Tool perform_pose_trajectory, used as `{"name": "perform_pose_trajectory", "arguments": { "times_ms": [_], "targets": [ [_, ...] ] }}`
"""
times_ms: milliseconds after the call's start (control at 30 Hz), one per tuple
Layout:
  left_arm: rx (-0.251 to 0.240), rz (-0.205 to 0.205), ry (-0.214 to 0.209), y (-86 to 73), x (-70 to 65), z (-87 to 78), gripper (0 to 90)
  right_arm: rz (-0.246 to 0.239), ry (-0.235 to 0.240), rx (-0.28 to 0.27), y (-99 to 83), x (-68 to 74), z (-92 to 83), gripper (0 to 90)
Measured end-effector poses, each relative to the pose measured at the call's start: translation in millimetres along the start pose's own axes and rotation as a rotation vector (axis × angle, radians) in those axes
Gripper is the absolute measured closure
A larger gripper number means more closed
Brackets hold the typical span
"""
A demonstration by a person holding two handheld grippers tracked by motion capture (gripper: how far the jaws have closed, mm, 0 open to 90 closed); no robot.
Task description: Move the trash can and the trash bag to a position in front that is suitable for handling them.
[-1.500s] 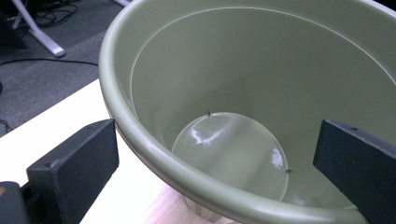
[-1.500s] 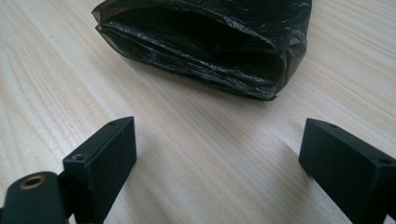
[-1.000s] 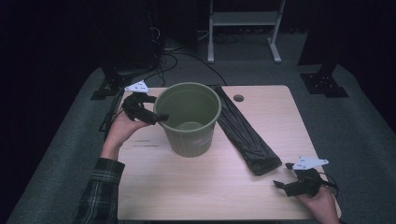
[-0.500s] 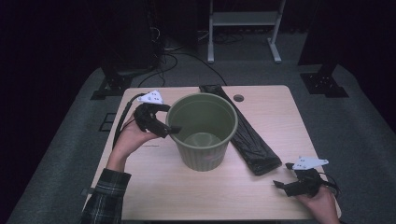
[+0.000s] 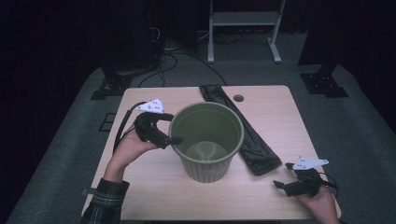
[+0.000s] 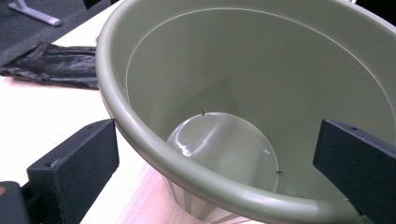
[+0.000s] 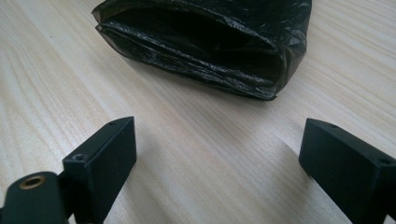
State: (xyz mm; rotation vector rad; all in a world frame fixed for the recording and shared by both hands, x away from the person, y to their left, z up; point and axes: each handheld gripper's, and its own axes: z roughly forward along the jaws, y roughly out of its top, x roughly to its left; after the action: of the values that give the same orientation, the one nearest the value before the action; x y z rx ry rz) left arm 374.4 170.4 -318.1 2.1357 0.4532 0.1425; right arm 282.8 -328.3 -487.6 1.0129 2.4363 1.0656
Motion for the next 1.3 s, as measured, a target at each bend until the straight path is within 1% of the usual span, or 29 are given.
{"name": "perform_pose_trajectory", "arguments": {
  "times_ms": [167,233,300,333,367,433,500,533,567,600,633,667,733,767,800,833,967,1000,1033,1133,1167,1200,1233,1267,1300],
  "targets": [
    [0.002,0.004,-0.004,-3.4,-8.1,-4.7,0.0,0.000,0.000,0.000,0.0,0.1,0.0,9.6],
    [-0.002,0.014,0.002,-3.9,-9.5,-5.5,0.0,0.000,-0.001,0.000,0.0,0.1,0.0,9.7],
    [-0.009,0.013,0.001,-4.1,-9.7,-5.3,0.0,0.001,-0.001,0.000,0.0,0.1,0.0,9.7],
    [-0.018,0.014,-0.001,-4.3,-9.2,-5.2,0.0,0.000,-0.001,0.000,0.0,0.1,0.0,9.7],
    [-0.038,0.006,-0.006,-4.0,-7.3,-5.7,0.0,0.001,-0.001,0.000,0.0,0.1,0.0,9.7],
    [-0.052,0.007,0.006,-2.9,-5.5,-8.1,0.0,0.001,-0.001,0.000,0.0,0.1,0.0,9.6],
    [-0.079,-0.001,0.013,-1.5,-4.1,-13.3,0.0,0.001,-0.001,0.000,0.1,0.0,0.0,9.7],
    [-0.094,0.003,0.014,-0.9,-3.5,-16.5,0.0,0.001,-0.001,0.001,0.1,0.1,0.0,9.7],
    [-0.094,0.003,0.014,-0.9,-3.5,-16.5,0.0,0.001,-0.001,0.001,0.1,0.1,0.0,9.7],
    [-0.114,-0.004,0.022,-1.8,-2.9,-23.7,0.0,0.001,-0.001,0.000,0.0,0.1,0.0,9.7],
    [-0.114,-0.004,0.022,-1.8,-2.9,-23.7,0.0,0.001,0.000,0.000,0.1,0.0,0.0,9.7],
    [-0.125,-0.005,0.041,-5.0,-2.9,-29.9,0.0,0.002,0.000,0.000,0.1,0.1,0.1,9.7],
    [-0.135,-0.009,0.046,-10.6,-4.9,-35.6,0.0,0.001,0.000,0.001,0.3,-0.1,0.1,9.6],
    [-0.135,-0.009,0.046,-10.6,-4.9,-35.6,0.0,0.001,0.000,0.001,0.3,-0.1,0.1,9.6],
    [-0.138,-0.009,0.054,-17.3,-8.2,-41.7,0.0,0.000,0.000,0.001,0.3,-0.2,0.2,9.6],
    [-0.138,-0.009,0.054,-17.3,-8.2,-41.7,0.0,0.000,0.000,0.001,0.3,-0.2,0.2,9.6],
    [-0.131,-0.008,0.079,-30.0,-17.3,-52.2,0.0,-0.001,0.000,0.000,0.3,-0.2,0.2,9.6],
    [-0.131,-0.008,0.079,-30.0,-17.3,-52.2,0.0,-0.001,0.000,0.000,0.3,-0.2,0.3,9.6],
    [-0.133,-0.011,0.090,-35.0,-20.2,-56.2,0.0,-0.001,0.000,0.001,0.3,-0.2,0.2,9.6],
    [-0.132,-0.011,0.109,-43.4,-24.0,-60.9,0.0,-0.001,0.000,0.001,0.3,-0.2,0.2,9.6],
    [-0.132,-0.011,0.109,-43.4,-24.0,-60.9,0.0,-0.001,0.000,0.001,0.3,-0.2,0.2,9.6],
    [-0.130,-0.012,0.122,-48.2,-25.8,-62.6,0.0,-0.001,0.000,0.001,0.3,-0.2,0.2,9.6],
    [-0.123,-0.015,0.138,-56.9,-28.4,-63.3,0.0,-0.001,0.000,0.001,0.3,-0.2,0.2,9.6],
    [-0.123,-0.015,0.138,-56.9,-28.4,-63.3,0.0,-0.001,0.000,0.001,0.3,-0.2,0.2,9.6],
    [-0.116,-0.013,0.151,-66.6,-30.9,-62.1,0.0,-0.001,-0.001,0.001,0.3,-0.2,0.2,9.6]
  ]
}}
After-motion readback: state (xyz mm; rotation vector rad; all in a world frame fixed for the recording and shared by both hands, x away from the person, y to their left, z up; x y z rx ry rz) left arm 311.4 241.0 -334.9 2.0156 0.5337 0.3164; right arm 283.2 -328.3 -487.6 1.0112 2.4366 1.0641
